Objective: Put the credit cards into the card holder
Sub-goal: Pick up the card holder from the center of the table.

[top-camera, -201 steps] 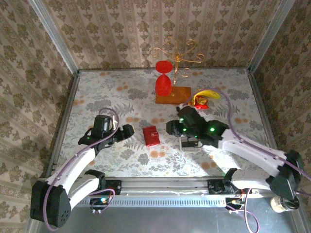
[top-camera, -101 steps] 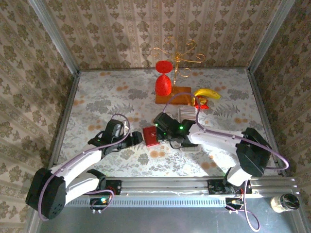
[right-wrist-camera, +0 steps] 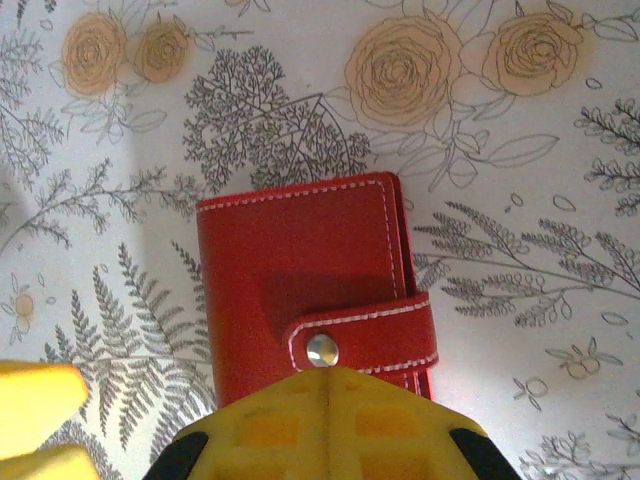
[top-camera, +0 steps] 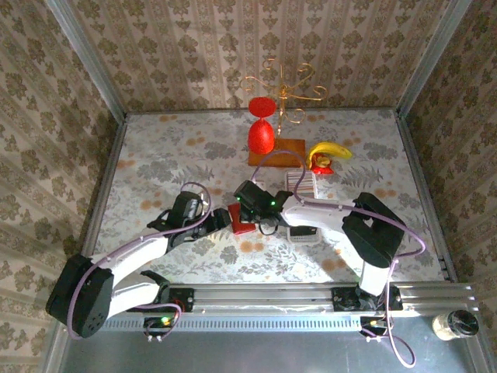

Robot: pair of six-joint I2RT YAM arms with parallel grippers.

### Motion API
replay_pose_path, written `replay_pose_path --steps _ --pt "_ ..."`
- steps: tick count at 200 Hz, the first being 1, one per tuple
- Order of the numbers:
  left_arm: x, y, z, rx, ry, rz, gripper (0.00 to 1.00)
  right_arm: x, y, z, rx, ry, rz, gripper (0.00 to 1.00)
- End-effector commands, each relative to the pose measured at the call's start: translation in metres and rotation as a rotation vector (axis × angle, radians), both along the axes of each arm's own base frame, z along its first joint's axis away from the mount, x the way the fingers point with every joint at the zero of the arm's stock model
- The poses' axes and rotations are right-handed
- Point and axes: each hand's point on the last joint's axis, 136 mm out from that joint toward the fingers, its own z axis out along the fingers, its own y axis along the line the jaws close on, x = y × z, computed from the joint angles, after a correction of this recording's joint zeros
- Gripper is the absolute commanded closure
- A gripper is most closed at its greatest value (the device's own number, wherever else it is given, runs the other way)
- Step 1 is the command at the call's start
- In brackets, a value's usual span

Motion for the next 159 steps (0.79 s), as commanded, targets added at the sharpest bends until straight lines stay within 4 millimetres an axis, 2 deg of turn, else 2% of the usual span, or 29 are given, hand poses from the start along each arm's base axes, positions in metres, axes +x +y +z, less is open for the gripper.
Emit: replay_pose_path --steps 1,29,78,159 --pt "0.0 -0.005 -0.001 -0.019 0.005 0.003 0.28 0.011 0.007 0.0 0.046 -0.014 -0.036 1.0" --pt "0.0 -0.005 -0.003 -0.017 0.008 0.002 0.31 0.014 0.006 -0.008 0.018 -0.007 -0.047 1.0" --pt "-0.002 -0.008 -0.007 -0.018 0.016 -0.005 0.32 0.015 -0.014 -0.027 -0.022 0.007 -0.098 1.0" --pt "-0.001 -0.023 -0.016 -0.019 0.027 -0.034 0.38 0.005 -0.032 -0.052 -0.06 0.045 -0.128 1.0"
